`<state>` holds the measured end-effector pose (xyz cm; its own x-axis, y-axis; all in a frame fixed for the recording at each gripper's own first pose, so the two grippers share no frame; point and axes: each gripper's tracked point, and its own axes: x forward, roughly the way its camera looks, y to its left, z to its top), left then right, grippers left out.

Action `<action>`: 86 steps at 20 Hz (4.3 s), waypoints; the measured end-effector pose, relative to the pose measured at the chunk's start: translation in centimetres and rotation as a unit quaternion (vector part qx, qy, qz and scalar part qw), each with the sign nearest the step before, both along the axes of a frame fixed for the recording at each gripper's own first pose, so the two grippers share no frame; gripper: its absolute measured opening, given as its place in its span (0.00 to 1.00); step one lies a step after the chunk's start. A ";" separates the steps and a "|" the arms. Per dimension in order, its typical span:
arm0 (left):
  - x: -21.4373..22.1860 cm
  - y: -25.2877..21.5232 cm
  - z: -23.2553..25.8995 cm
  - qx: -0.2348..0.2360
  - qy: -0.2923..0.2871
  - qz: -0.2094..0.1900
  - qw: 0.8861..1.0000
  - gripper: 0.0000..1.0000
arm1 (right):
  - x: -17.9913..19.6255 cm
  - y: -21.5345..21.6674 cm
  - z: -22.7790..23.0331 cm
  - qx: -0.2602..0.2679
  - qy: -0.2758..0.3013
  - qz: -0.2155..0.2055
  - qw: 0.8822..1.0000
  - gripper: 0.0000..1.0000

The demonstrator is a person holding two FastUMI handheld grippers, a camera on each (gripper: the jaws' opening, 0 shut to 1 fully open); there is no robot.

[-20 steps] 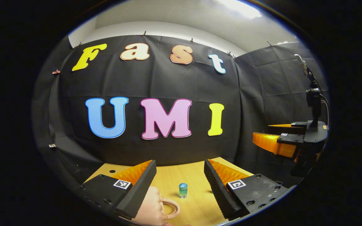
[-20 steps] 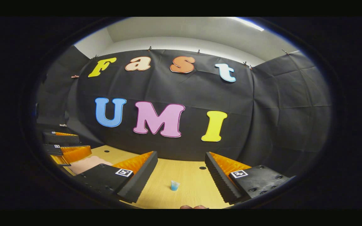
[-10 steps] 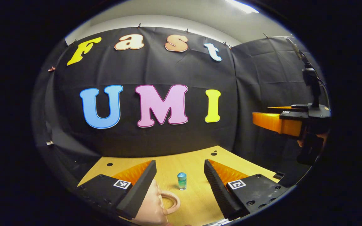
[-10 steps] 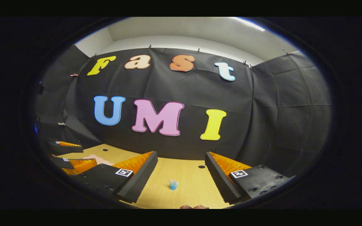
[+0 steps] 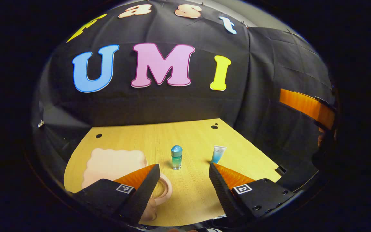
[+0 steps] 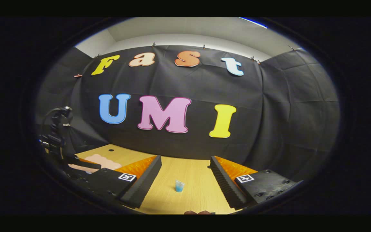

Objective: First open the suitcase, pack the skin care products into it, and then close the suitcase.

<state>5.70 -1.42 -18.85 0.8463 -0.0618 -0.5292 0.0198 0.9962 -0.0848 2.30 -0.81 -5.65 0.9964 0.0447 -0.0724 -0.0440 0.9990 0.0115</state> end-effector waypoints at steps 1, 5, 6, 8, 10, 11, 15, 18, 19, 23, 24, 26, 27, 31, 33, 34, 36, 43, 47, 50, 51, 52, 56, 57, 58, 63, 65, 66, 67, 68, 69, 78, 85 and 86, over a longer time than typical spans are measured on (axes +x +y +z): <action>0.8 -0.1 -1.0 -0.001 0.013 0.006 1.000 0.97 | 0.3 -0.4 -0.3 -0.004 -0.005 0.006 1.000 0.96; 2.4 -0.3 -6.5 0.000 0.104 0.029 0.994 0.96 | 2.7 -1.8 -3.7 0.017 0.022 0.032 0.999 0.96; 2.5 -0.4 -8.1 -0.011 0.135 0.035 0.990 0.96 | 3.3 -2.3 -4.3 0.022 0.027 0.036 0.999 0.96; 2.7 0.4 -11.1 -0.020 0.181 0.064 0.981 0.97 | 4.6 -3.7 -4.6 0.026 0.019 0.038 0.999 0.96; 2.6 1.4 -13.6 -0.015 0.219 0.091 0.971 0.97 | 5.3 -4.9 -5.8 0.025 0.024 0.041 0.999 0.96; 2.7 1.8 -14.4 -0.014 0.232 0.099 0.968 0.97 | 5.6 -5.7 -6.4 0.023 0.027 0.039 0.999 0.96; 2.8 3.1 -17.2 -0.012 0.280 0.140 0.950 0.97 | 6.6 -8.0 -9.4 0.037 0.064 0.032 0.997 0.96; 3.4 3.3 -17.8 -0.010 0.287 0.145 0.947 0.90 | 7.4 -9.0 -10.1 0.046 0.073 0.028 0.996 0.96; 3.6 3.7 -17.9 0.002 0.285 0.144 0.948 0.89 | 7.7 -9.3 -10.2 0.044 0.074 0.025 0.996 0.93; 3.6 4.1 -19.3 0.023 0.304 0.113 0.946 0.51 | 8.0 -10.0 -10.1 0.038 0.071 0.021 0.997 0.96; 3.8 4.0 -19.7 0.024 0.305 0.104 0.946 0.31 | 8.0 -10.1 -10.2 0.038 0.073 0.020 0.996 0.96; 4.2 4.1 -19.2 0.037 0.300 0.087 0.949 0.16 | 7.9 -10.3 -10.8 0.037 0.081 0.017 0.996 0.96; 4.5 3.8 -18.7 0.039 0.293 0.079 0.952 0.17 | 7.9 -10.4 -10.9 0.036 0.084 0.014 0.996 0.96; 4.5 3.8 -14.9 0.014 0.296 0.058 0.953 0.12 | 8.0 -10.3 -12.0 0.034 0.091 0.011 0.995 0.96; 4.8 5.1 -10.8 -0.003 0.277 0.057 0.959 0.11 | 8.4 -9.5 -12.6 0.033 0.100 0.011 0.994 0.96; 4.9 5.9 -8.4 -0.013 0.260 0.058 0.964 0.11 | 8.6 -8.8 -12.4 0.039 0.101 0.012 0.994 0.96; 4.7 8.4 -3.7 -0.021 0.225 0.066 0.972 0.12 | 9.4 -7.0 -11.1 0.057 0.094 0.015 0.994 0.96; 0.3 21.6 6.7 -0.036 0.142 0.072 0.987 0.11 | 10.3 0.0 -5.5 0.062 0.052 -0.024 0.996 0.96; -2.7 33.6 8.6 0.036 0.105 0.098 0.989 0.11 | 9.8 4.7 -2.4 0.074 0.029 -0.043 0.996 0.96; -4.1 42.4 6.8 0.075 0.083 0.120 0.986 0.11 | 9.4 7.4 -0.9 0.064 0.021 -0.048 0.997 0.96; -4.6 46.3 5.2 0.087 0.088 0.142 0.982 0.11 | 9.1 8.2 -0.5 0.059 0.020 -0.051 0.997 0.96; -5.2 49.4 3.6 0.093 0.092 0.161 0.978 0.11 | 8.7 8.9 0.1 0.055 0.016 -0.053 0.997 0.92; -7.1 56.9 -3.0 0.051 0.104 0.197 0.974 0.10 | 6.6 10.5 1.3 0.026 0.015 -0.072 0.997 1.00; -7.7 58.5 -5.3 0.033 0.117 0.211 0.970 0.06 | 6.3 10.9 1.2 0.019 0.022 -0.073 0.997 0.96; -8.8 60.1 -7.6 0.015 0.130 0.223 0.966 0.10 | 5.9 11.1 0.9 0.010 0.034 -0.075 0.997 0.96; -10.2 61.4 -16.9 -0.049 0.194 0.250 0.947 0.10 | 5.0 10.7 2.8 -0.016 0.043 -0.090 0.995 0.96; -9.6 60.9 -19.7 -0.052 0.208 0.242 0.946 0.10 | 5.0 10.9 2.9 -0.015 0.045 -0.094 0.994 0.96; -9.5 61.0 -20.6 -0.048 0.216 0.245 0.944 0.10 | 5.1 11.1 3.0 -0.014 0.047 -0.097 0.994 0.96; -9.4 60.9 -21.1 -0.046 0.222 0.246 0.942 0.07 | 5.1 11.3 3.0 -0.013 0.047 -0.097 0.994 0.96; -9.5 61.0 -21.3 -0.036 0.224 0.247 0.942 0.12 | 5.2 11.7 3.2 -0.015 0.043 -0.096 0.994 0.96; -9.8 61.6 -21.2 -0.028 0.225 0.248 0.942 0.18 | 5.2 12.1 3.3 -0.021 0.040 -0.093 0.995 0.96; -7.2 57.9 -10.3 0.029 0.053 0.226 0.972 0.95 | 6.8 12.9 -0.5 -0.008 0.065 -0.085 0.994 0.96; -2.4 42.8 1.5 0.027 -0.097 0.135 0.986 0.96 | 8.1 10.7 -3.8 -0.015 0.072 -0.094 0.993 0.94; -1.7 39.8 2.8 0.011 -0.113 0.123 0.986 0.96 | 8.3 10.2 -4.4 -0.012 0.075 -0.096 0.992 0.96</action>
